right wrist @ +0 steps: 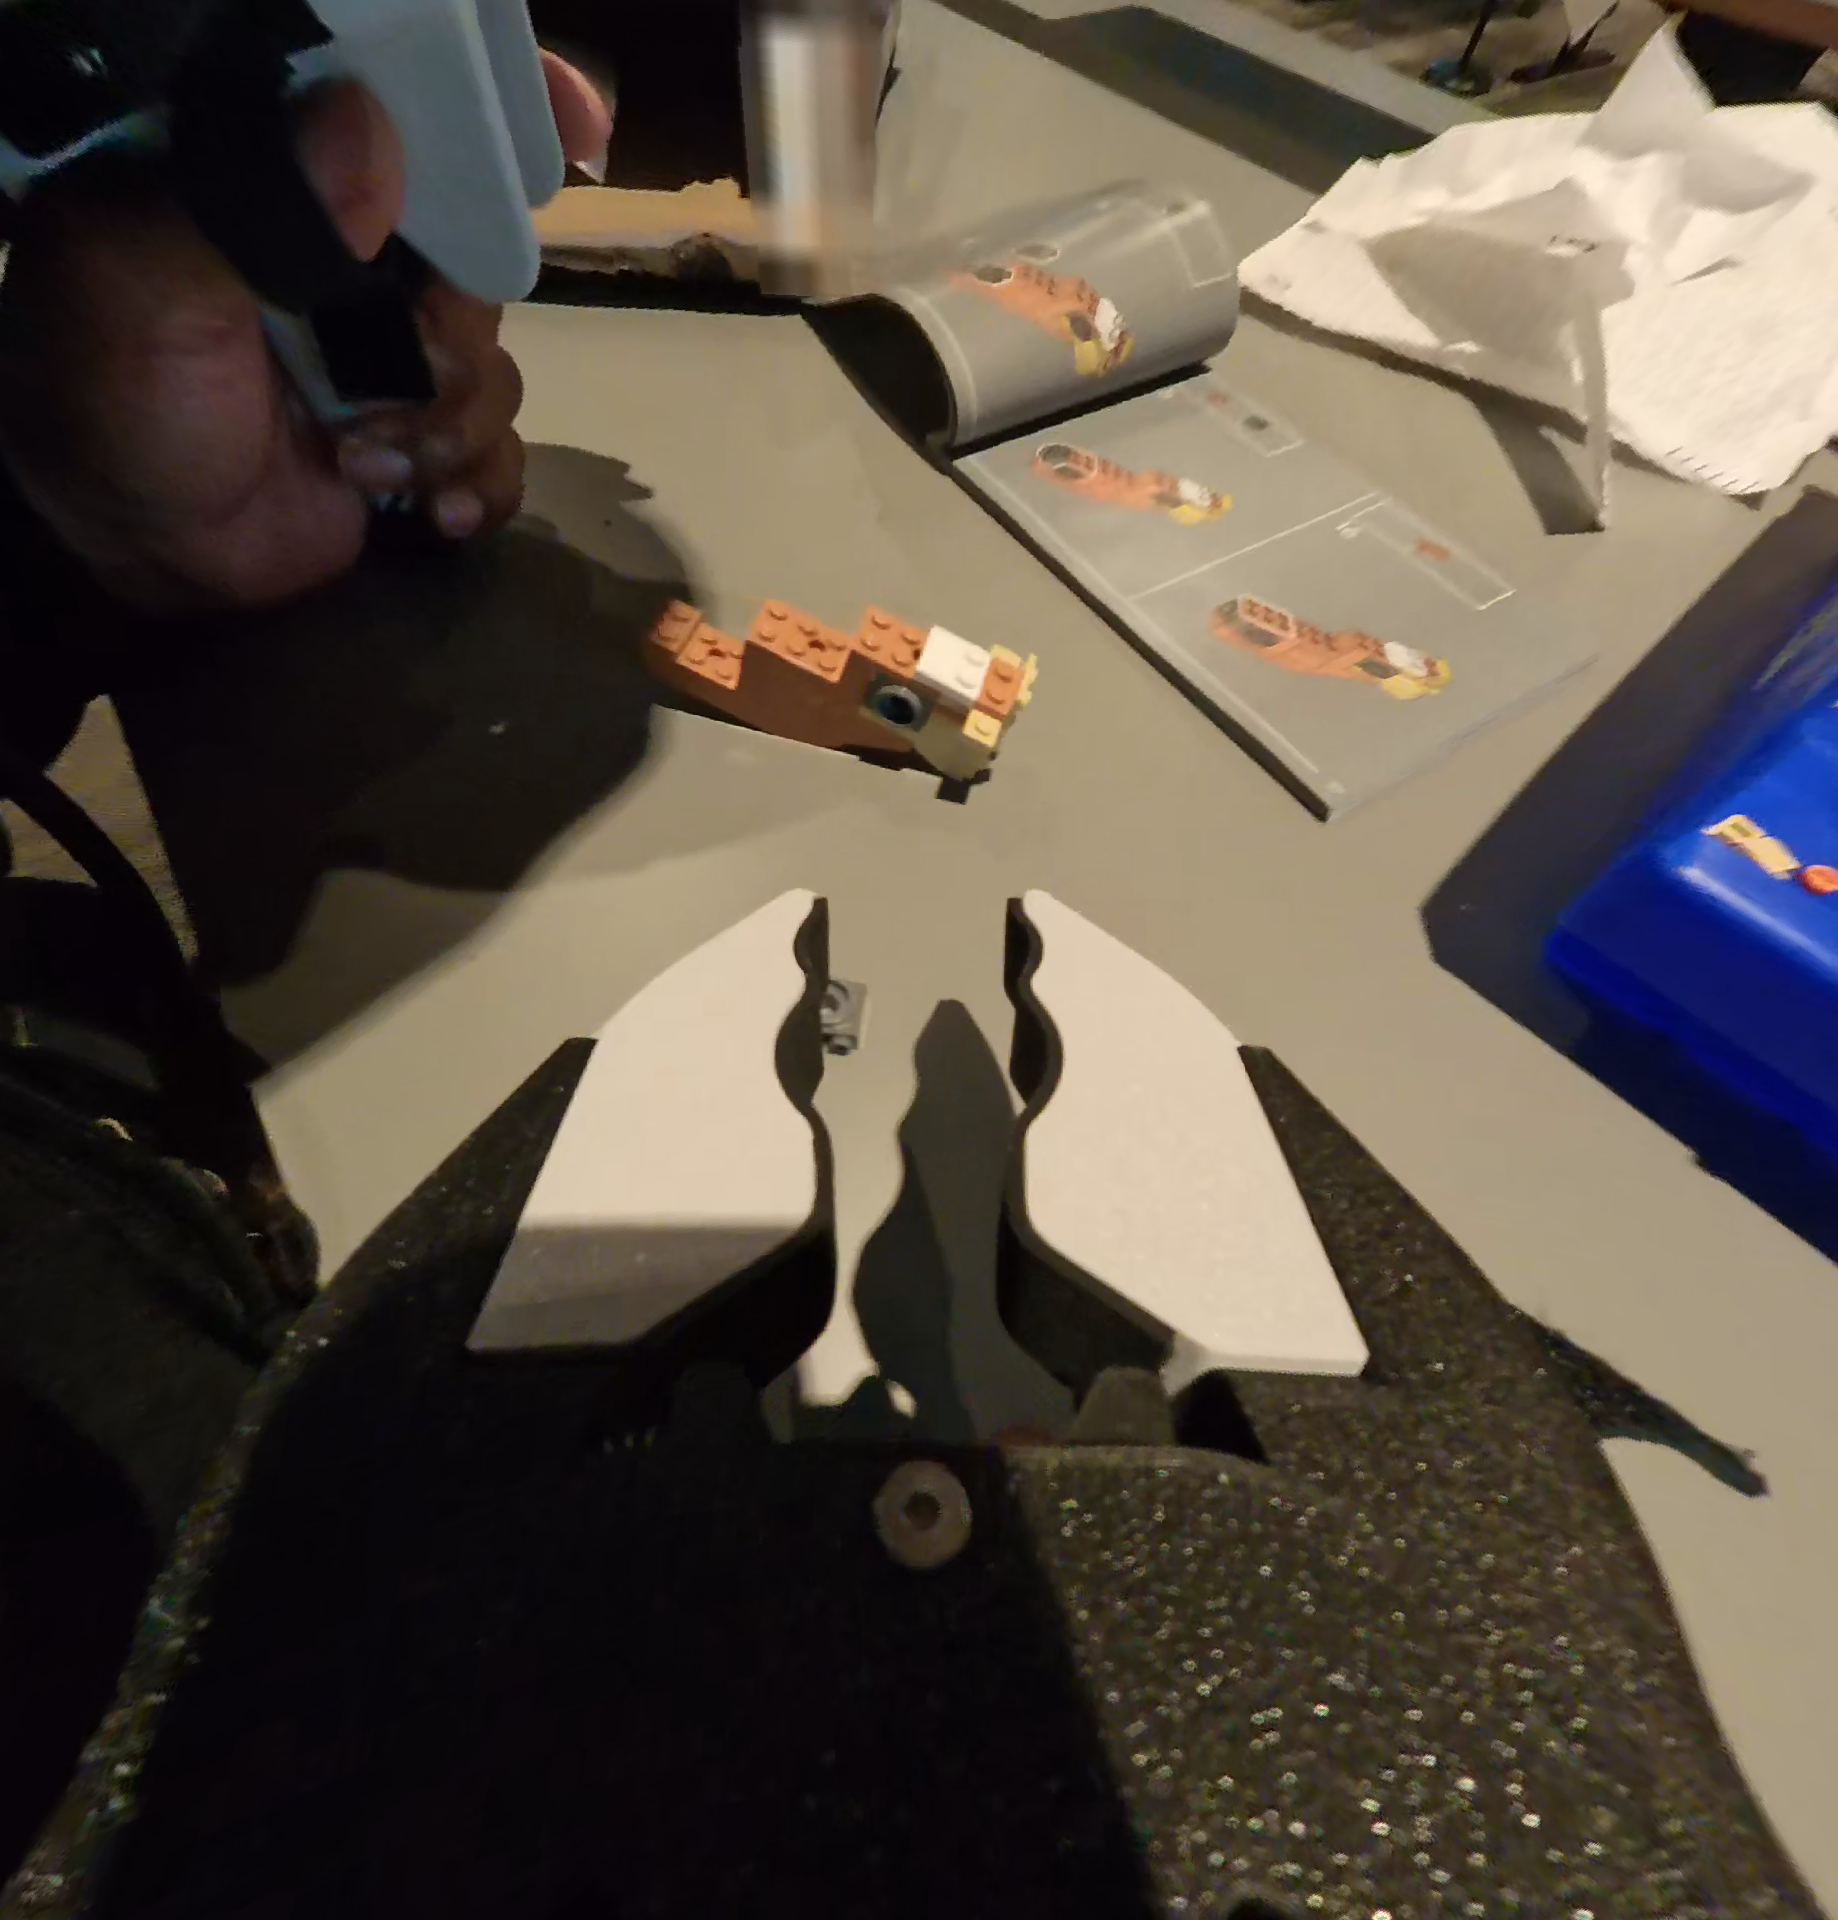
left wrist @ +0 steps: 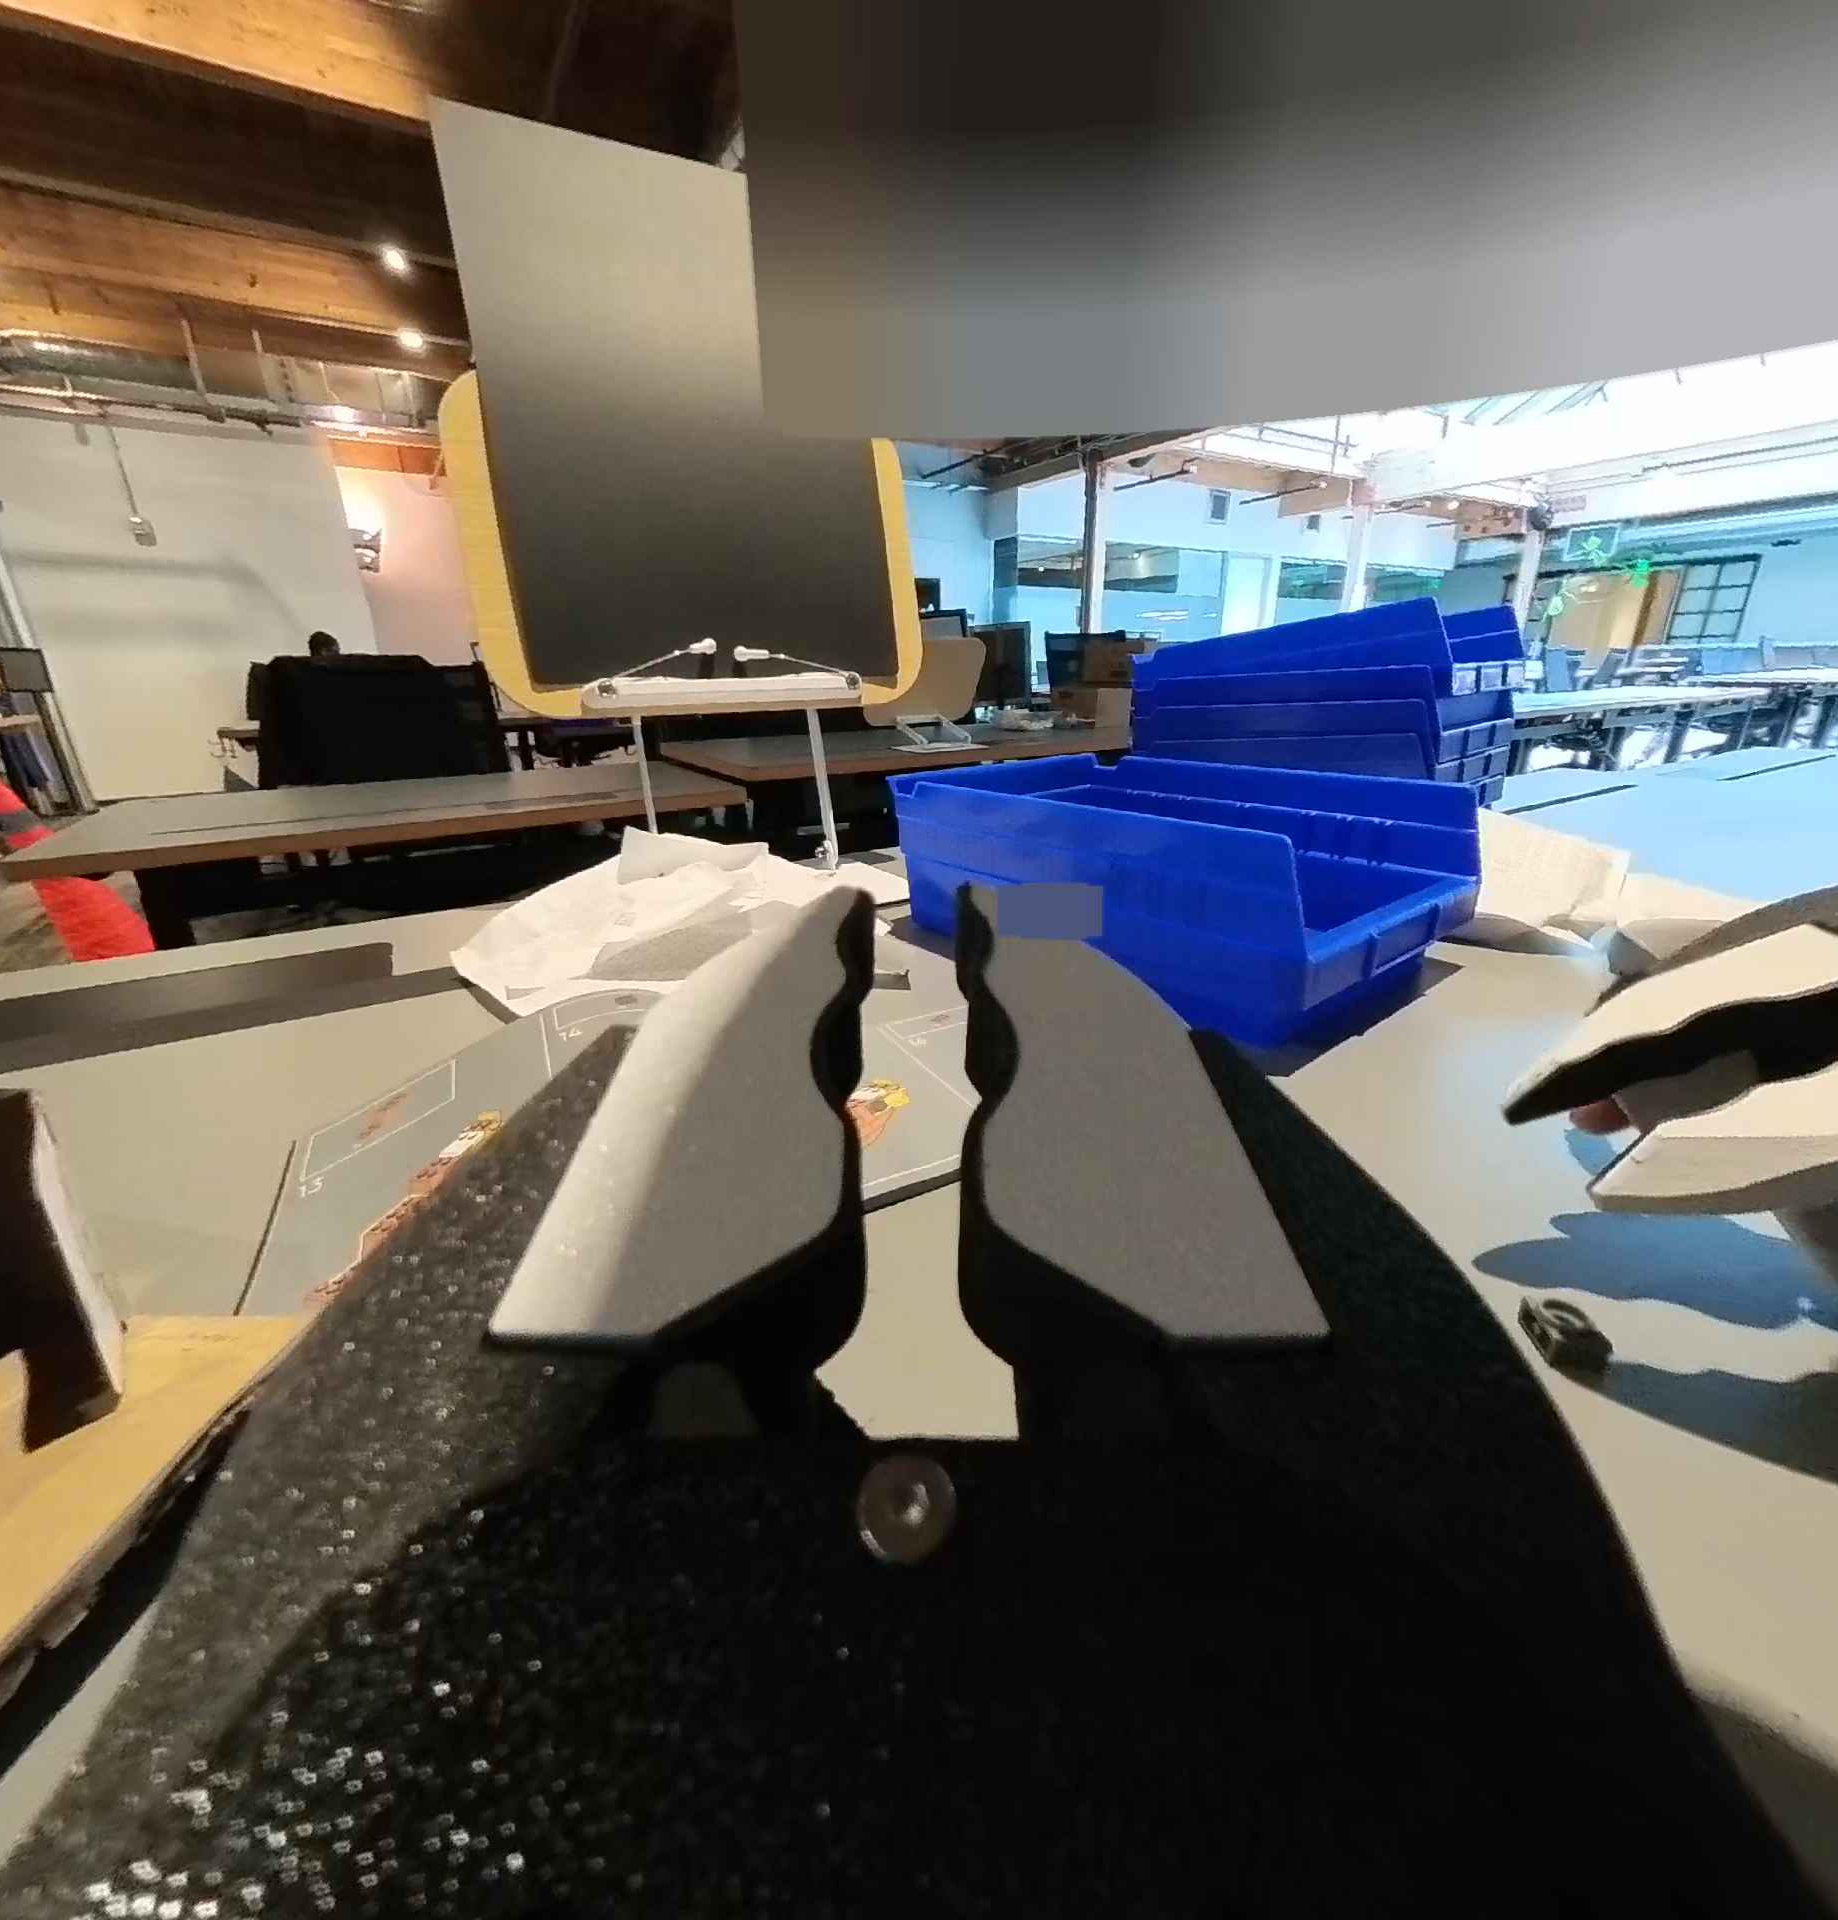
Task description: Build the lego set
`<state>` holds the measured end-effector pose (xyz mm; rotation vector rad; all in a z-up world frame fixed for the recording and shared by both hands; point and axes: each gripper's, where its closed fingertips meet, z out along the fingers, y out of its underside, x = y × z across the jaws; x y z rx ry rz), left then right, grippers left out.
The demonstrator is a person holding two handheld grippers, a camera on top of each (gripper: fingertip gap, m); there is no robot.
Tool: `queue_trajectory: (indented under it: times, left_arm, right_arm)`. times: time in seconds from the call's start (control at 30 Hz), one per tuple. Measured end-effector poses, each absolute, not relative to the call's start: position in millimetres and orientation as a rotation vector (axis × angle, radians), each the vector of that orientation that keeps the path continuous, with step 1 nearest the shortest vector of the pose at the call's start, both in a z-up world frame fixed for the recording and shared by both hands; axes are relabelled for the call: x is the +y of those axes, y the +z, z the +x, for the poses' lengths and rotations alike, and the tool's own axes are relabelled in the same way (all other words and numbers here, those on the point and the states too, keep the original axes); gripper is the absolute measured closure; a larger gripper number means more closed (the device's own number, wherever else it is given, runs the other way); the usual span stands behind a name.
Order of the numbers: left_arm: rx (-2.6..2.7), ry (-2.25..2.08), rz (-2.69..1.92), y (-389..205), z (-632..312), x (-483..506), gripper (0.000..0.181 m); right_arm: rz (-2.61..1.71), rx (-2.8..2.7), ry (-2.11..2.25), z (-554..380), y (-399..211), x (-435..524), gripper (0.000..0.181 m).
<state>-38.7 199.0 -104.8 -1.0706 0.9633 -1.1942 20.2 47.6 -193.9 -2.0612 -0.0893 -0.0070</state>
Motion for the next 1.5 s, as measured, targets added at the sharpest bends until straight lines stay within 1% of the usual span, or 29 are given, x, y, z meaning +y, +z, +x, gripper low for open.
queue_trajectory:
  times: [0.1, 0.2, 0.33, 0.5, 0.53, 0.7, 0.87, 1.0, 1.5]
  left_arm:
    - [0.968, -1.194, -1.066, -104.7, -39.5, 197.2, 0.167]
    - [0.967, -1.193, -1.064, -104.5, -40.4, 196.7, 0.167]
    - [0.973, -1.185, -1.062, -104.9, -41.0, 195.3, 0.168]
    - [1.073, -1.148, -1.012, -109.1, -41.5, 178.9, 0.181]
    - [1.121, -1.133, -1.001, -112.4, -41.0, 172.8, 0.181]
    - [1.535, -1.018, -1.099, -157.2, -34.2, 144.3, 0.174]
    - [1.801, -0.803, -1.166, -194.3, -33.4, 135.6, 0.174]
    - [1.831, -0.791, -1.204, -202.7, -31.0, 133.4, 0.174]
    - [1.710, -0.941, -1.280, -189.8, -32.9, 143.9, 0.174]
  right_arm:
    - [-2.085, -0.114, -0.008, 15.4, -196.5, 48.0, 0.150]
    - [-2.029, -0.080, -0.100, 32.7, -182.4, 46.8, 0.151]
    - [-1.965, 0.013, -0.036, 54.7, -167.6, 43.7, 0.152]
    - [-1.998, -0.086, -0.020, 33.9, -179.3, 51.4, 0.152]
    - [-2.008, -0.103, -0.027, 31.4, -182.3, 53.3, 0.152]
    - [-2.017, -0.089, -0.013, 36.2, -188.6, 56.8, 0.153]
    - [-2.010, -0.082, -0.012, 38.1, -188.8, 56.9, 0.155]
    - [-1.996, -0.076, -0.016, 38.6, -187.0, 54.9, 0.155]
    - [-1.996, -0.087, 0.000, 36.8, -187.3, 53.7, 0.159]
